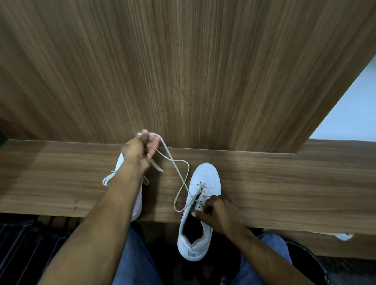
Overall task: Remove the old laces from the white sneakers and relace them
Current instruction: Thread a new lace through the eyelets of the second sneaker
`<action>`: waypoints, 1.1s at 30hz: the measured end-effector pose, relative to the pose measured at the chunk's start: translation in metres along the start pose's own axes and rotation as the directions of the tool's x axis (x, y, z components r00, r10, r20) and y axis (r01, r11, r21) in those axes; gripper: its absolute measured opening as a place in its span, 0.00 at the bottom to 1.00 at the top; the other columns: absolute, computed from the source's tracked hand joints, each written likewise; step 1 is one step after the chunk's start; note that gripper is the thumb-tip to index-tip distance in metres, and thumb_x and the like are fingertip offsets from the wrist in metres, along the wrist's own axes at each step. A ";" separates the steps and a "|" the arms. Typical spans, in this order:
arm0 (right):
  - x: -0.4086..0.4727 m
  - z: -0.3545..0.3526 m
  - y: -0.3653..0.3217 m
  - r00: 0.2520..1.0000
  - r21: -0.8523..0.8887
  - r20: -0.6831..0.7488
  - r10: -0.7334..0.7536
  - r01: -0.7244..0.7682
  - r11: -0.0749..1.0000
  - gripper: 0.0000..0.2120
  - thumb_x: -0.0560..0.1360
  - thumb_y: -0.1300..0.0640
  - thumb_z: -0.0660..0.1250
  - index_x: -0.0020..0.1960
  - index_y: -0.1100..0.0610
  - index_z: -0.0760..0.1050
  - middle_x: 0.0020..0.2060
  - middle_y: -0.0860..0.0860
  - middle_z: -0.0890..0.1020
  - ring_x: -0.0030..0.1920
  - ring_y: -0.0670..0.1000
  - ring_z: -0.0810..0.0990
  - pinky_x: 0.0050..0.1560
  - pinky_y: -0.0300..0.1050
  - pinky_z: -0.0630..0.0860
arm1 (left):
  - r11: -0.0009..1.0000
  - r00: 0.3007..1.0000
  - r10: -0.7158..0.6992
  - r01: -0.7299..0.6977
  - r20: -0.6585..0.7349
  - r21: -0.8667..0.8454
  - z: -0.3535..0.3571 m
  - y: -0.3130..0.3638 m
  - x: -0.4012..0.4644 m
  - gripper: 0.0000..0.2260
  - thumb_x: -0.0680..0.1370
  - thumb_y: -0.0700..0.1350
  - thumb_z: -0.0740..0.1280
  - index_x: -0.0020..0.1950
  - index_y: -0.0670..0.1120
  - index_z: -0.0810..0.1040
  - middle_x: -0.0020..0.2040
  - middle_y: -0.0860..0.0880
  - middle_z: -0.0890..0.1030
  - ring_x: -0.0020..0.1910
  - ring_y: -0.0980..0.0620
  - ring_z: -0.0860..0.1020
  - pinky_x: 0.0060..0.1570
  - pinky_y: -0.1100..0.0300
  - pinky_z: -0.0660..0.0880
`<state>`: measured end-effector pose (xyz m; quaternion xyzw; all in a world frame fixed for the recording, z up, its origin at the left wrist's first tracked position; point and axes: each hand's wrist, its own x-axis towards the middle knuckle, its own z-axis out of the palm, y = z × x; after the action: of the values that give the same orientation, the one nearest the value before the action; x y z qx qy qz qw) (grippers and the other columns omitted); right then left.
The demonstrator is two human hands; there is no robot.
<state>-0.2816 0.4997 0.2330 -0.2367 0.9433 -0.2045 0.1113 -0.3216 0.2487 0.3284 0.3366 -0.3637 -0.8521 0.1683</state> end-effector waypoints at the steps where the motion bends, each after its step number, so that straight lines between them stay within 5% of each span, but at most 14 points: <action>1: 0.000 0.000 -0.001 1.000 -0.005 -0.006 0.005 -0.005 1.000 0.22 0.70 0.34 0.65 0.34 0.53 0.76 0.39 0.48 0.82 0.43 0.49 0.79 0.43 0.43 0.67 | 0.998 1.000 0.002 -0.003 -0.025 -0.065 -0.001 0.010 0.004 0.09 0.81 0.38 0.62 0.41 0.44 0.74 0.26 0.49 0.79 0.26 0.55 0.80 0.28 0.66 0.78; 5: 0.000 0.000 -0.004 1.000 -0.010 0.005 0.016 -0.016 1.000 0.22 0.70 0.35 0.66 0.35 0.54 0.77 0.39 0.49 0.82 0.44 0.49 0.80 0.44 0.44 0.73 | 0.946 0.995 -0.099 0.086 0.028 0.312 -0.013 -0.014 -0.003 0.06 0.80 0.42 0.64 0.43 0.48 0.76 0.27 0.51 0.80 0.26 0.56 0.79 0.22 0.67 0.74; 8: 0.000 -0.001 -0.006 1.000 -0.019 0.018 0.025 -0.025 1.000 0.21 0.71 0.35 0.65 0.38 0.54 0.79 0.42 0.48 0.82 0.46 0.49 0.79 0.46 0.44 0.74 | 0.721 0.974 -0.227 0.151 0.024 0.677 -0.035 -0.064 -0.023 0.04 0.77 0.46 0.68 0.45 0.47 0.78 0.32 0.48 0.80 0.25 0.54 0.76 0.23 0.66 0.73; 11: -0.001 -0.004 -0.006 1.000 -0.008 0.014 0.026 -0.026 1.000 0.21 0.72 0.36 0.65 0.36 0.55 0.78 0.41 0.49 0.81 0.45 0.49 0.79 0.41 0.44 0.69 | 0.497 0.898 -0.436 0.190 0.054 0.847 -0.045 -0.102 -0.046 0.10 0.75 0.51 0.71 0.39 0.47 0.77 0.35 0.46 0.77 0.28 0.54 0.73 0.26 0.67 0.71; 16: -0.004 -0.005 -0.005 0.999 -0.018 0.024 0.039 -0.038 0.999 0.21 0.72 0.36 0.65 0.40 0.54 0.78 0.46 0.49 0.82 0.50 0.51 0.79 0.45 0.45 0.69 | 0.407 0.936 -0.302 -0.044 0.180 0.912 -0.037 -0.119 -0.040 0.11 0.72 0.43 0.74 0.33 0.42 0.77 0.33 0.40 0.79 0.31 0.47 0.76 0.36 0.55 0.73; 21: -0.003 -0.005 -0.007 0.999 -0.013 0.021 0.042 -0.042 0.999 0.22 0.72 0.35 0.65 0.40 0.55 0.78 0.45 0.49 0.82 0.47 0.51 0.80 0.42 0.43 0.67 | 0.067 0.890 -0.288 -0.349 0.353 0.935 -0.039 -0.106 -0.036 0.09 0.75 0.45 0.71 0.37 0.42 0.80 0.34 0.45 0.80 0.28 0.56 0.75 0.29 0.66 0.70; 25: -0.003 -0.004 -0.008 0.999 0.007 0.006 0.052 -0.052 0.999 0.23 0.71 0.35 0.66 0.38 0.55 0.78 0.41 0.49 0.82 0.44 0.50 0.79 0.41 0.42 0.66 | -0.179 0.866 -0.275 -0.473 0.418 0.863 -0.043 -0.101 -0.035 0.05 0.76 0.48 0.66 0.41 0.53 0.75 0.51 0.47 0.82 0.52 0.47 0.79 0.47 0.59 0.72; 26: -0.003 -0.005 -0.008 0.998 0.012 0.007 0.056 -0.056 0.998 0.23 0.71 0.34 0.66 0.38 0.56 0.78 0.41 0.49 0.82 0.44 0.50 0.79 0.40 0.42 0.66 | -0.200 0.882 -0.218 -0.459 0.417 0.866 -0.042 -0.096 -0.034 0.04 0.76 0.48 0.65 0.41 0.53 0.73 0.52 0.48 0.81 0.53 0.46 0.79 0.49 0.58 0.72; 30: -0.004 -0.007 -0.007 0.997 0.038 0.021 0.072 -0.073 0.997 0.25 0.70 0.34 0.66 0.36 0.58 0.78 0.37 0.50 0.81 0.39 0.49 0.79 0.37 0.41 0.65 | -0.031 0.953 0.020 -0.302 0.302 0.953 -0.042 -0.065 -0.016 0.07 0.73 0.40 0.62 0.38 0.52 0.72 0.41 0.51 0.80 0.48 0.46 0.79 0.52 0.54 0.76; 33: -0.004 -0.006 -0.007 0.995 0.051 0.028 0.097 -0.098 0.994 0.26 0.70 0.34 0.66 0.31 0.57 0.73 0.33 0.49 0.79 0.35 0.48 0.76 0.36 0.42 0.64 | 0.026 0.950 -0.090 -0.299 0.300 0.954 -0.046 -0.065 -0.009 0.11 0.75 0.35 0.59 0.38 0.50 0.72 0.37 0.49 0.80 0.42 0.47 0.80 0.52 0.50 0.77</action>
<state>-0.2772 0.4980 0.2415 -0.1900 0.9465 -0.2204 0.1394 -0.2857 0.2741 0.2611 0.2069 -0.8953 -0.3808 -0.1032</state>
